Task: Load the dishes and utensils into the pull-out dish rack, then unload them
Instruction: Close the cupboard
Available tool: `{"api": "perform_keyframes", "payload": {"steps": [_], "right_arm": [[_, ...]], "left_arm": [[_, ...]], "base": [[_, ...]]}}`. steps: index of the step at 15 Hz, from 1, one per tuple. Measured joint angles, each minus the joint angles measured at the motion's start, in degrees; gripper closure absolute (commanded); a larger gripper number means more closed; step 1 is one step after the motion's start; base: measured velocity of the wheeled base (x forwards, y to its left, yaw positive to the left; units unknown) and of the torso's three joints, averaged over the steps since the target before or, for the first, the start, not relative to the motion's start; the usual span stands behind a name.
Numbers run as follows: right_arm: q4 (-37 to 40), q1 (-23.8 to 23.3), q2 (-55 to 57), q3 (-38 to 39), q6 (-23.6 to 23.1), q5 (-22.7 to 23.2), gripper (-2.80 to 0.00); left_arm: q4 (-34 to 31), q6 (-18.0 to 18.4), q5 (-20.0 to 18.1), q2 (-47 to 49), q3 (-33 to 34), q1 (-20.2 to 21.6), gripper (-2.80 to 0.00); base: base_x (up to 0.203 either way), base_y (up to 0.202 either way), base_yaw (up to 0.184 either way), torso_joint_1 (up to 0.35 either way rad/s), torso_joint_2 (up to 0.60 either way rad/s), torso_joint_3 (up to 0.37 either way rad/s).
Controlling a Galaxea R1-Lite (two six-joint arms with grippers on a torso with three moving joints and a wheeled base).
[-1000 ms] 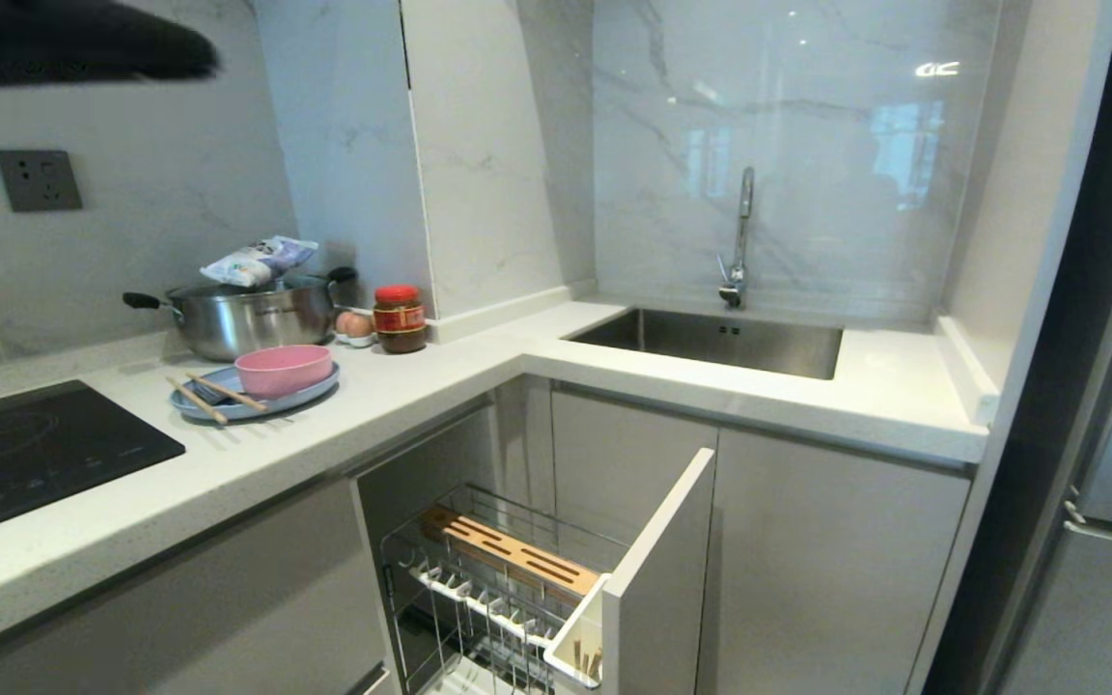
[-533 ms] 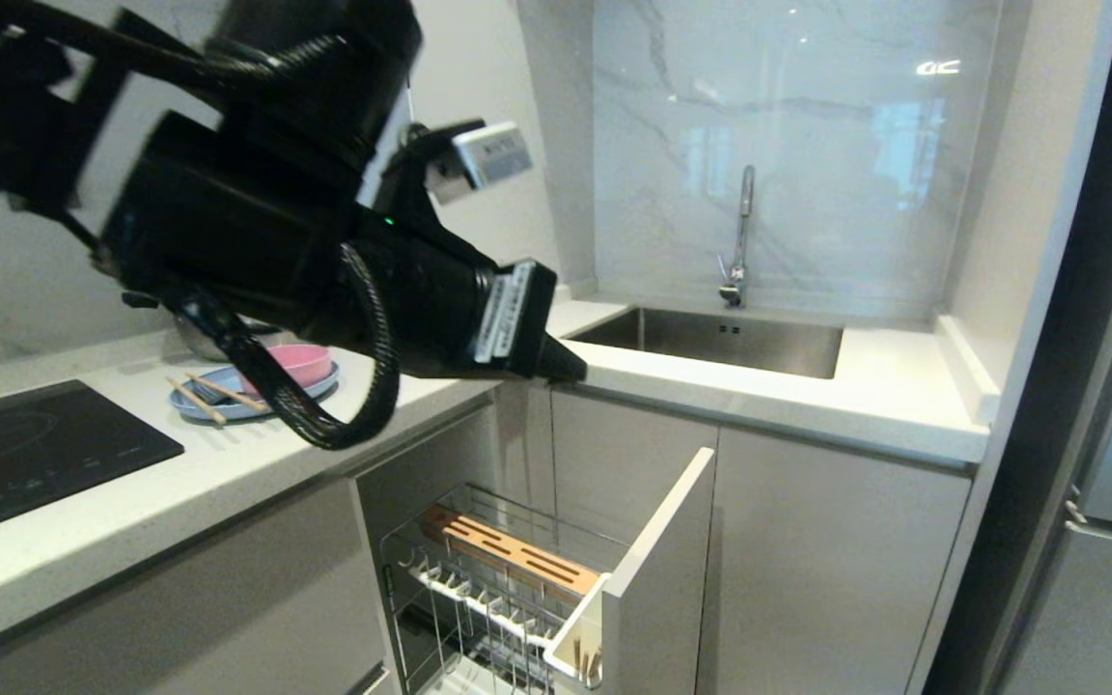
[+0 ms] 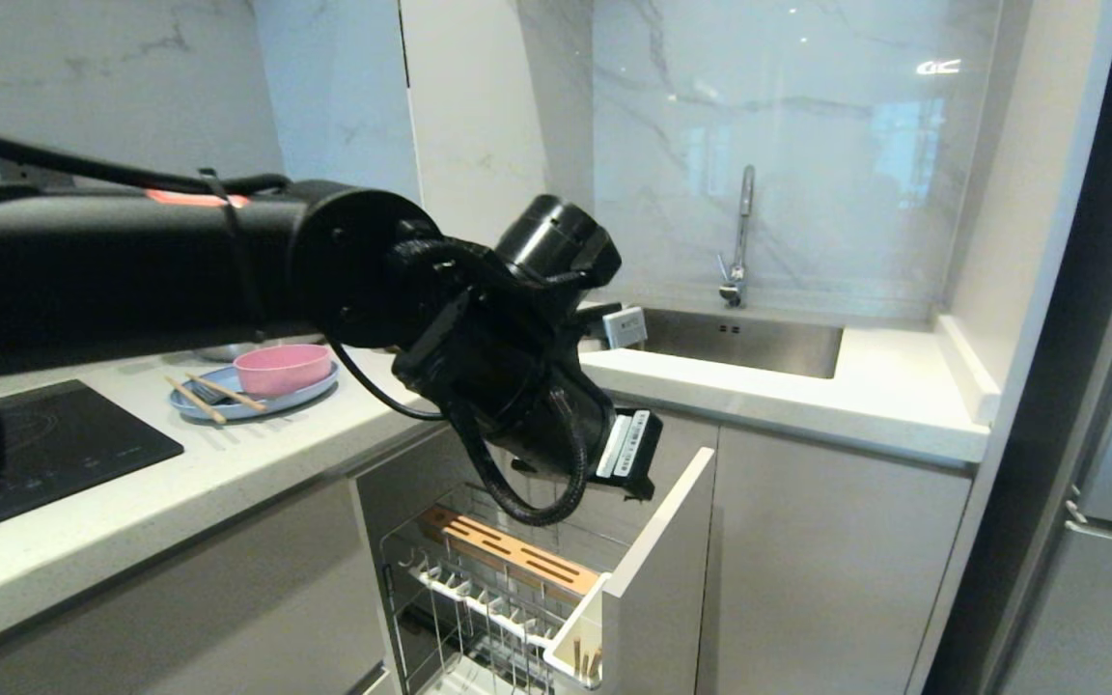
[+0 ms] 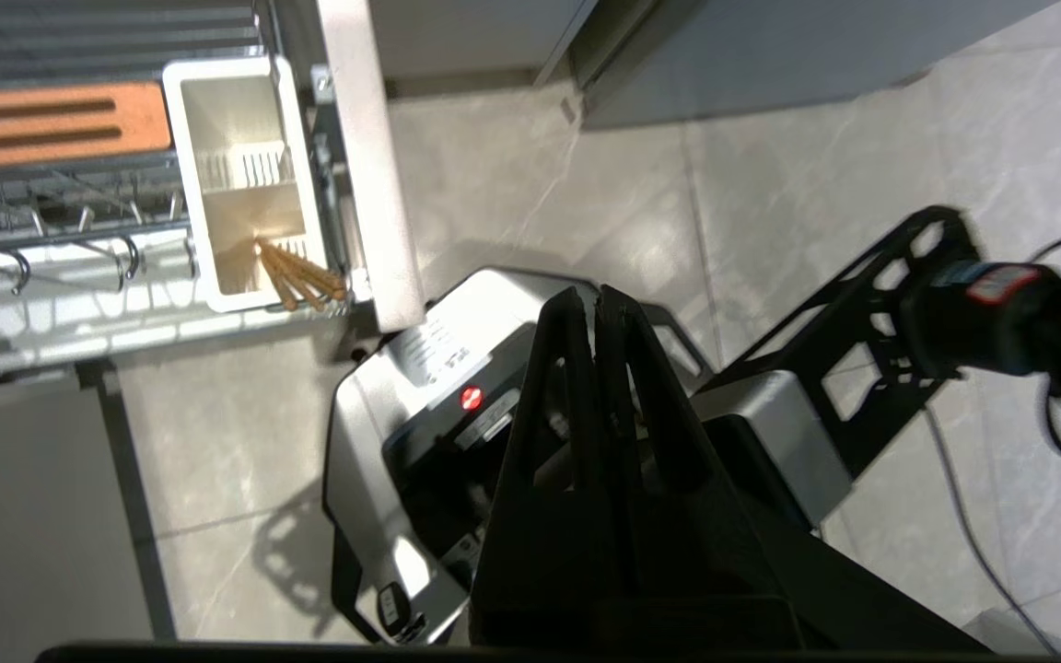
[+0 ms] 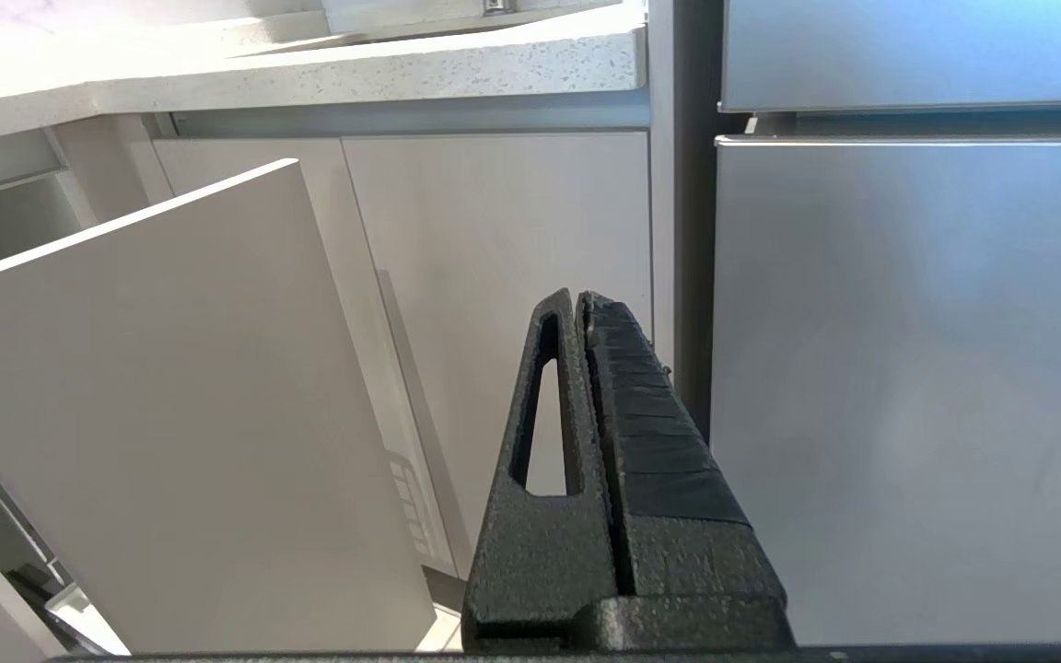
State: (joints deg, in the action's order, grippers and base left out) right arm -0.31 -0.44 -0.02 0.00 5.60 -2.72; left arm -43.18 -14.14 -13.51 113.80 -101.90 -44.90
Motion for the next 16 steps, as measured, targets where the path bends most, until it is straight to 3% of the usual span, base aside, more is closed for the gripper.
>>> {"api": "perform_keyframes", "payload": {"steps": [8, 16], "right_arm": [[-0.02, 0.0, 0.0, 0.0, 0.0, 0.0, 0.0], [-0.01, 0.0, 0.0, 0.0, 0.0, 0.0, 0.0]], "left_arm": [[4.42, 0.97, 0.32, 12.06, 0.11, -0.52, 0.0], [6.11, 1.13, 1.78, 17.83, -1.21, 0.9, 0.0]], "base": [[0.0, 0.0, 0.0, 0.0, 0.0, 0.0], [0.0, 0.0, 0.0, 0.0, 0.0, 0.0]]}}
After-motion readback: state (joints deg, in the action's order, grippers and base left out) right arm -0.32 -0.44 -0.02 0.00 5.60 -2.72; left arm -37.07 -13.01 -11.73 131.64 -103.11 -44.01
